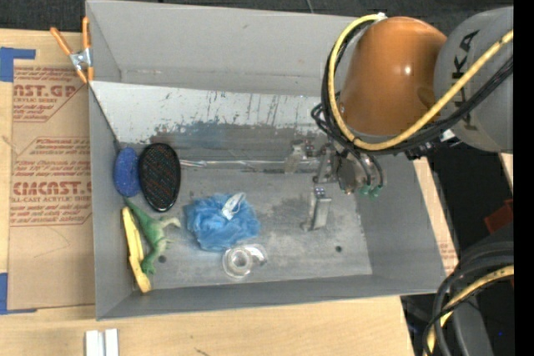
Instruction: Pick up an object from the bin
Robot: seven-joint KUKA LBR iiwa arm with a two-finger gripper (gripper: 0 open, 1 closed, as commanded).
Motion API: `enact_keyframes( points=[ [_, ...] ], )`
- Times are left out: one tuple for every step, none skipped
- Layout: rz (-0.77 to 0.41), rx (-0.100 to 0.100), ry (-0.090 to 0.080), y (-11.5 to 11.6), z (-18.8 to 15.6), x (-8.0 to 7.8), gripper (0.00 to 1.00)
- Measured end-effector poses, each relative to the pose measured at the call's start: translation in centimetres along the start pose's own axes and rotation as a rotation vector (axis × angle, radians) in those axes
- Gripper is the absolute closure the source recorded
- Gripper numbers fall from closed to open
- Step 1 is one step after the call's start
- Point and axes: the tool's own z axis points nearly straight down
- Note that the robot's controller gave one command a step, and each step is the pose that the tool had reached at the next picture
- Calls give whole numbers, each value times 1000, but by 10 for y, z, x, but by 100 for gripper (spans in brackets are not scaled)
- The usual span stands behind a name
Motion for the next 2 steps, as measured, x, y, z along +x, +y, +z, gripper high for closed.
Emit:
enact_keyframes(
  points=[
    [0, 0, -8, 0, -5, -1, 0],
    [5, 0, -8, 47, 11, -16, 0]
  ],
)
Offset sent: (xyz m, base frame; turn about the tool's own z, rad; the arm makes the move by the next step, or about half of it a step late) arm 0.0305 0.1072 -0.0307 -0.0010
